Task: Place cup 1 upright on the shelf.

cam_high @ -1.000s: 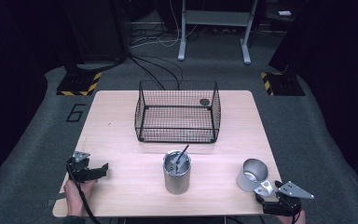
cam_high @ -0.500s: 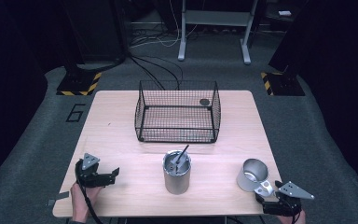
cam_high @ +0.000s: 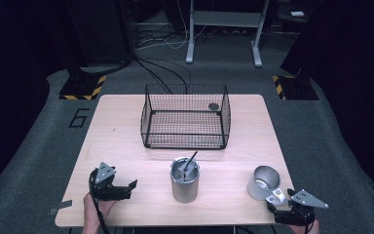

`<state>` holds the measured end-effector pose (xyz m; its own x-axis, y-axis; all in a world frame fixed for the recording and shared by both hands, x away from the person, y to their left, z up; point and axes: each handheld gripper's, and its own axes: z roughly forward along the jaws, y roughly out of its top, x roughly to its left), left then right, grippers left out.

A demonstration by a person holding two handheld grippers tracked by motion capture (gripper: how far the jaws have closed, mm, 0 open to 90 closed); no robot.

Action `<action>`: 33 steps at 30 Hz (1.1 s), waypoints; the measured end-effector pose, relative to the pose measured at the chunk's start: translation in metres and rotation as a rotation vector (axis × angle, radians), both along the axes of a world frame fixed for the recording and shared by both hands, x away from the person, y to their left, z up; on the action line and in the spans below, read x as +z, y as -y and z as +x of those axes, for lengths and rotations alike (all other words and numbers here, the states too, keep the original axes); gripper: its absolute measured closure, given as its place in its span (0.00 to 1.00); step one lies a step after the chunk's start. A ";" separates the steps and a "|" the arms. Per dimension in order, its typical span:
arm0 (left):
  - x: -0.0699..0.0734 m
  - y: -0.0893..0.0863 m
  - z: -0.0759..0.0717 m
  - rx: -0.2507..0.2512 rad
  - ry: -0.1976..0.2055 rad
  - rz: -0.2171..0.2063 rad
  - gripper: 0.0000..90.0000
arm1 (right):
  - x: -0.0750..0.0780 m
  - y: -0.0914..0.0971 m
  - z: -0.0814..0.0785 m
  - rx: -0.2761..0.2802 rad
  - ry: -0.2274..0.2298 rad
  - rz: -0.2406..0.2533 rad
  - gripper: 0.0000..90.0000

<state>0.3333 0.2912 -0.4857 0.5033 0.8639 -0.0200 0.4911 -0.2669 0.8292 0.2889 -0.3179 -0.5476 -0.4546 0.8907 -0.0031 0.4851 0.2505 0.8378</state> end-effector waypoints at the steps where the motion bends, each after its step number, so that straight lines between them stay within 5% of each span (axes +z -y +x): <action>1: 0.000 0.003 0.000 -0.004 -0.001 -0.006 0.00 | 0.000 0.000 0.000 -0.001 -0.001 0.000 0.00; 20: 0.016 0.048 -0.016 -0.188 0.037 -0.030 0.00 | 0.000 0.000 0.000 -0.004 -0.002 0.003 0.00; 28: 0.025 0.068 -0.016 -0.273 0.049 -0.089 0.00 | 0.000 0.000 0.000 0.003 -0.003 0.003 0.00; 33: 0.033 0.080 -0.018 -0.306 0.071 -0.090 0.00 | 0.000 0.000 0.000 0.000 -0.002 0.003 0.00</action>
<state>0.3157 0.2108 -0.4526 0.7425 0.6683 -0.0452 0.3395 -0.3174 0.8854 0.2889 -0.3182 -0.5478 -0.4545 0.8908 0.0007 0.4871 0.2479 0.8374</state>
